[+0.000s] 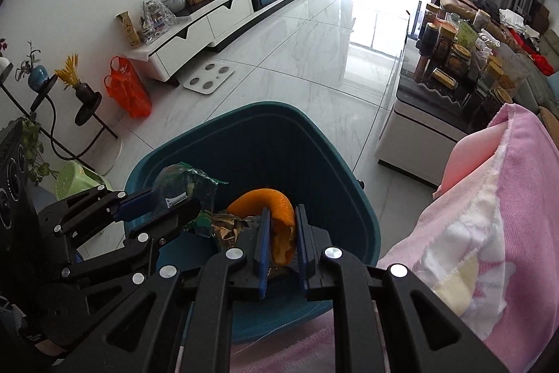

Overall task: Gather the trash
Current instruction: 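Carry the wrapper and orange peel over the teal bin with both tools, then open both tools to drop the wrapper and peel into the bin, then move both tools back over the table toward the tissue and wrapper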

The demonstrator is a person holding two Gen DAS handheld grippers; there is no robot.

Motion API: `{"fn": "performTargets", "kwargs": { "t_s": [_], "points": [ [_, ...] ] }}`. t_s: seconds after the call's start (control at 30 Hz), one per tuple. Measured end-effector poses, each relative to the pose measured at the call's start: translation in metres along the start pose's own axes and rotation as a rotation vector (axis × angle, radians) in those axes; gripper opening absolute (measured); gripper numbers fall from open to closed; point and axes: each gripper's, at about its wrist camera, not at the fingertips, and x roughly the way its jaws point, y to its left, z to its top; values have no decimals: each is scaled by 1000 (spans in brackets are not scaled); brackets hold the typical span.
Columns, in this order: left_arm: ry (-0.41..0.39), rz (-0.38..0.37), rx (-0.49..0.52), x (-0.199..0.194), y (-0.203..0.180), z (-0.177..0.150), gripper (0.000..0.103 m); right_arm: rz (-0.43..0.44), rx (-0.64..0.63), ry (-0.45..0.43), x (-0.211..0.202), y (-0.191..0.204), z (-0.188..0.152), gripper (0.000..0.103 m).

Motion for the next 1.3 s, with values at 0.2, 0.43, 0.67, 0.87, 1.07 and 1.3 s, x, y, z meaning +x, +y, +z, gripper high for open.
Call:
{"fn": "performTargets", "kwargs": {
  "t_s": [0.2,0.43,0.67,0.87,1.07,1.3],
  "points": [
    [11,14,-5,12,-1,-1,40,-11,5,-13,0,0,2,19],
    [-51,24,10,-9,-7,8,67,-4,45,-96,-19,-11,3,41],
    [-168,59,34,-58,-11,22,89,-26,48,-237,-60,-15,3,75],
    [-245,93,56,-94,-18,33,97,-49,58,-327,-92,-23,3,93],
    [-281,87,64,-118,-34,39,97,-87,73,-396,-120,-34,-8,96],
    [-302,47,96,-139,-67,39,97,-143,121,-454,-150,-59,-34,96]
  ]
}}
